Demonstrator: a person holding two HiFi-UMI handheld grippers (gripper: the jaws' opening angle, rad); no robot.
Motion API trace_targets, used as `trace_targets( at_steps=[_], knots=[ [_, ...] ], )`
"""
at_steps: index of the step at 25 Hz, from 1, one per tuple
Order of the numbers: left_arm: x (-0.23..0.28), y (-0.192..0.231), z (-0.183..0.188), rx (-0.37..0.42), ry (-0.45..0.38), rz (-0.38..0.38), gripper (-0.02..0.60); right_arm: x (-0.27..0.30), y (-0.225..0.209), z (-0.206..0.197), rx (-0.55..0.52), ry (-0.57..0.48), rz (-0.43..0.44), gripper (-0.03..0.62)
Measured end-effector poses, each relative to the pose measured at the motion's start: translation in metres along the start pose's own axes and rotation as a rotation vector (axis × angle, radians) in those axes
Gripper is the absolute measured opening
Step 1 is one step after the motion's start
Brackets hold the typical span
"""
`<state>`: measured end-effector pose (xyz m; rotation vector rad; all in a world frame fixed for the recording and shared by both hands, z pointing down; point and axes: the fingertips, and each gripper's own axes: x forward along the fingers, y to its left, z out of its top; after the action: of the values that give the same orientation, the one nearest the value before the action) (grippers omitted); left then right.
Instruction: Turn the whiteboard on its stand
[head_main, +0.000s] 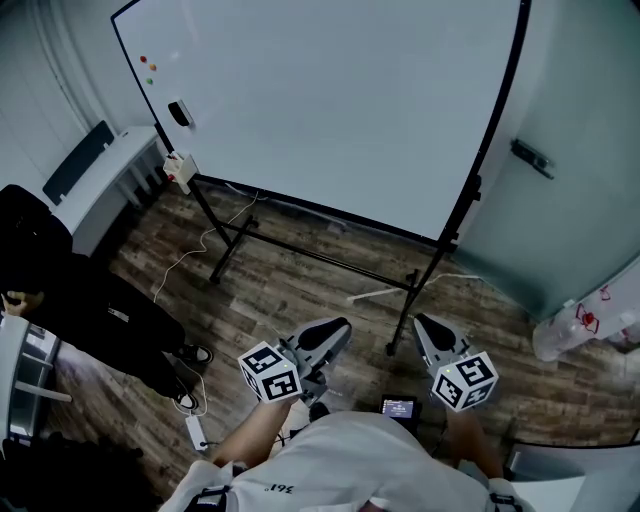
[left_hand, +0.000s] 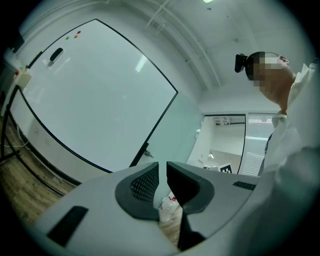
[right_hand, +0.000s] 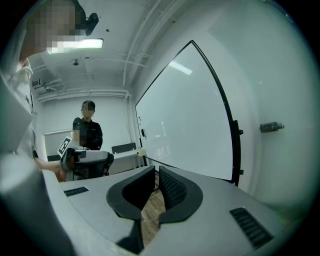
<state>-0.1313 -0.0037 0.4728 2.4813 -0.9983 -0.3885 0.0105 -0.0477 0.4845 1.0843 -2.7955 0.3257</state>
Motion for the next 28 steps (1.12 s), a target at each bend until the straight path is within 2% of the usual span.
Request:
trace_targets(
  at_steps=[5,28],
  knots=[
    [0.000,-0.002,0.001,0.012,0.007,-0.019,0.052,0.001,0.006,0.002,-0.010,0.004,0.013,0.043],
    [-0.007,0.001,-0.001,0.001,-0.001,0.002,0.052,0.002,0.016,0.003,-0.083,0.021,0.018,0.025]
  ],
)
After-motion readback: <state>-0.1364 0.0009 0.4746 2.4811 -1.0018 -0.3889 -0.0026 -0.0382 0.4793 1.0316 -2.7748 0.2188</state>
